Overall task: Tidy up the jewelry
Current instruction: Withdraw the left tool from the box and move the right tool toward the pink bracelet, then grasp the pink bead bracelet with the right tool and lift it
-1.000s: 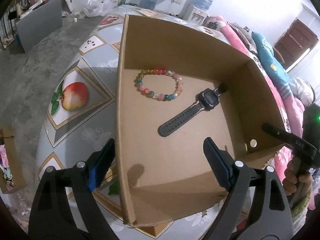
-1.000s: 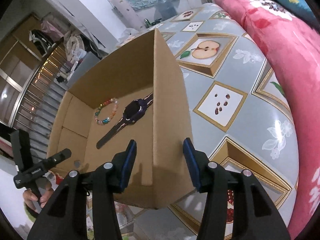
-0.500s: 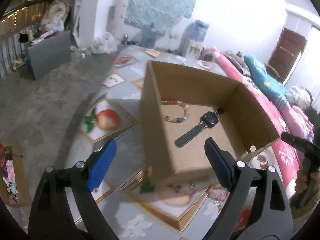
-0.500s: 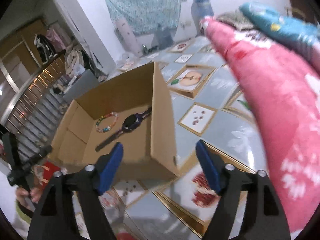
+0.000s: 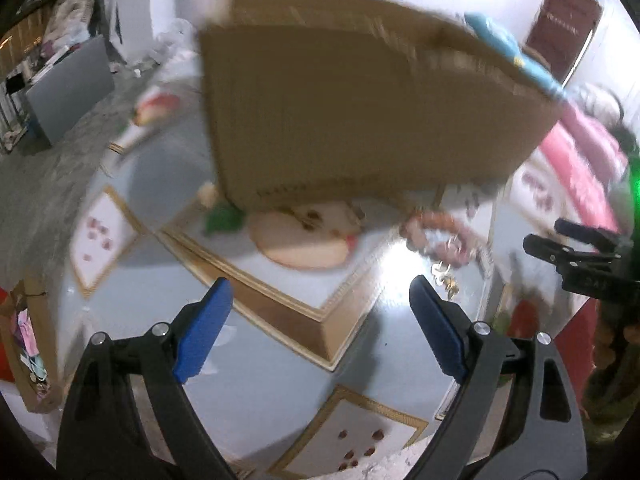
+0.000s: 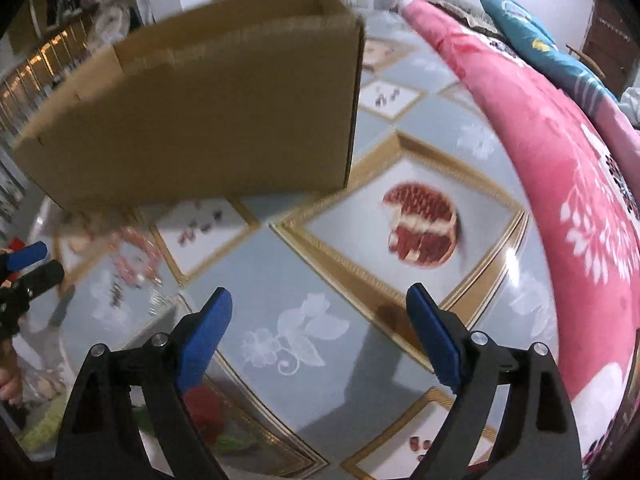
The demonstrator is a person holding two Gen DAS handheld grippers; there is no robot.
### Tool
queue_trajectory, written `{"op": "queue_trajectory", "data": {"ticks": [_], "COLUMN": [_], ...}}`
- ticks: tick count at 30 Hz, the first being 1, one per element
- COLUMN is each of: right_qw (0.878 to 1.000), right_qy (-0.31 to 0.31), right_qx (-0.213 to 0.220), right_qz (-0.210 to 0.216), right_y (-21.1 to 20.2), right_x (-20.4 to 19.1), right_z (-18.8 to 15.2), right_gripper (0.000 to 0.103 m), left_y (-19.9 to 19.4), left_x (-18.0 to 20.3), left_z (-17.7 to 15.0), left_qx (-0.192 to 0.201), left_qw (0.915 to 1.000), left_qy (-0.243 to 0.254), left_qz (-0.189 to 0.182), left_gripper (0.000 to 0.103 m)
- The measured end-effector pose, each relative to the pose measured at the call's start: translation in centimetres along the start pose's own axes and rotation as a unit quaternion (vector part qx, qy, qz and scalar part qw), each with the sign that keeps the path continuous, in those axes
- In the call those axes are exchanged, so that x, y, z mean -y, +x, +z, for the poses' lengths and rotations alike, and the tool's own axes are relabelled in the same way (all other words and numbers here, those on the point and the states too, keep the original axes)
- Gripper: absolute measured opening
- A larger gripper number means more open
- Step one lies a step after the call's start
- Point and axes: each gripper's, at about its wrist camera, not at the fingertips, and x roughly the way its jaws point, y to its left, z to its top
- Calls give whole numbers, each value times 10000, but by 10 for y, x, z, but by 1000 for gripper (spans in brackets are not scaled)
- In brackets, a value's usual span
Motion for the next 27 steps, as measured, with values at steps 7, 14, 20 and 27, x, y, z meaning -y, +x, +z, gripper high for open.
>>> {"op": "queue_trajectory", "data": {"ticks": [7, 14, 20, 27], "right_qw": [9999, 9999, 9994, 9963], "right_qy": [-49, -83, -257, 166], "right_qx": [123, 28, 82, 442], "right_qz": [-47, 118, 238, 720], "right_y": [6, 10, 7, -17], "right_x": [1, 6, 7, 10], "right_z": [-4, -1, -3, -1], "right_gripper": [97, 97, 97, 97], "left_y": [10, 13, 14, 17], "left_x": [14, 15, 11, 12], "left_z": [0, 1, 14, 15], "left_qx": [92, 32, -187, -131], "left_qw": [9975, 9968, 9966, 9966], "left_qy": [416, 460, 492, 505], "left_qz": [557, 657, 632, 631], "left_gripper": [91, 95, 95, 95]}}
